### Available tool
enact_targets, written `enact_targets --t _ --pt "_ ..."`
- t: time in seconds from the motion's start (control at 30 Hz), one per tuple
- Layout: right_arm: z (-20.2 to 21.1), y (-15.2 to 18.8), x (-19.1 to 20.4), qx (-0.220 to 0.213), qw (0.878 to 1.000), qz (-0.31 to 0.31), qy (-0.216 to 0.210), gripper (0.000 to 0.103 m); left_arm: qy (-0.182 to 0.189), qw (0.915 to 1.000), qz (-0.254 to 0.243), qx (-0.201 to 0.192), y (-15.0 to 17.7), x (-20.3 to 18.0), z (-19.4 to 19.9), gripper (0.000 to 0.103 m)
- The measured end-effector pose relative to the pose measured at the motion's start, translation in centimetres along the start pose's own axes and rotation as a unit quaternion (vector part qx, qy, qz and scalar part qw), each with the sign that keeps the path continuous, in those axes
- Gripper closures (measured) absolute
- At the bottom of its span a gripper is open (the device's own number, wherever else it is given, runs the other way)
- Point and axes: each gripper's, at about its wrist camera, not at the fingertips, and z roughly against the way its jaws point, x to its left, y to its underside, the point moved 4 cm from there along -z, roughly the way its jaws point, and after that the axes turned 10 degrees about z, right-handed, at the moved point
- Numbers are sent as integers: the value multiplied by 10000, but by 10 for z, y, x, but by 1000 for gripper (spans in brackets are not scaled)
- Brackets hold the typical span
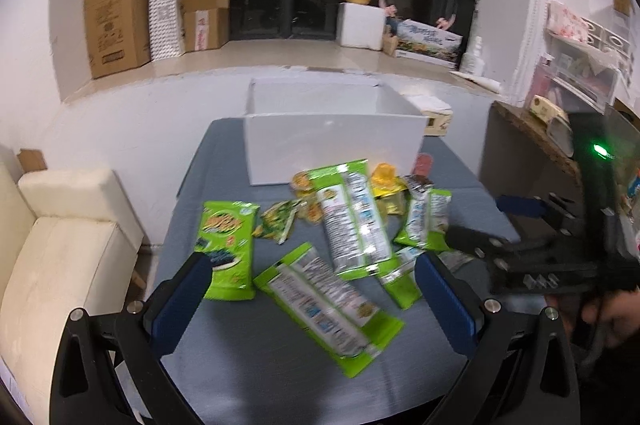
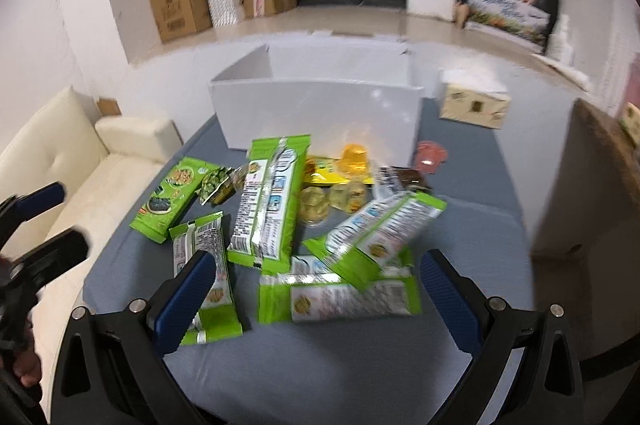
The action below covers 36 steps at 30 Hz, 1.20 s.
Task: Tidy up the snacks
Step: 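Grasp the green seaweed packet with the left gripper while the right grasps a green strip packet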
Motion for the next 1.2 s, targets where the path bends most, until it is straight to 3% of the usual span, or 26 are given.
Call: enact_targets --t 0.27,0.47,0.57,0.6,0.67,0.87,1.2 --pt "-87 -37 20 533 9980 -144 -307 0 -75 9995 299 71 7 31 -4 0" --pt "-140 -48 35 846 9964 29 -83 0 -90 9994 297 148 12 35 -9 0" --pt "-152 -46 41 977 9951 134 -98 17 -106 9991 359 218 14 39 -14 0" --pt "-151 -47 43 902 9956 264 59 32 -121 9989 380 234 15 41 -15 0" --pt "-150 -47 47 886 9950 451 116 32 -132 9987 427 251 16 45 -18 0" --pt "-129 -48 35 689 9972 202 -192 33 -200 9984 460 247 14 56 -30 0" --pt "-29 -61 -12 -324 9991 -245 -139 32 -971 9904 297 934 -9 101 -135 0"
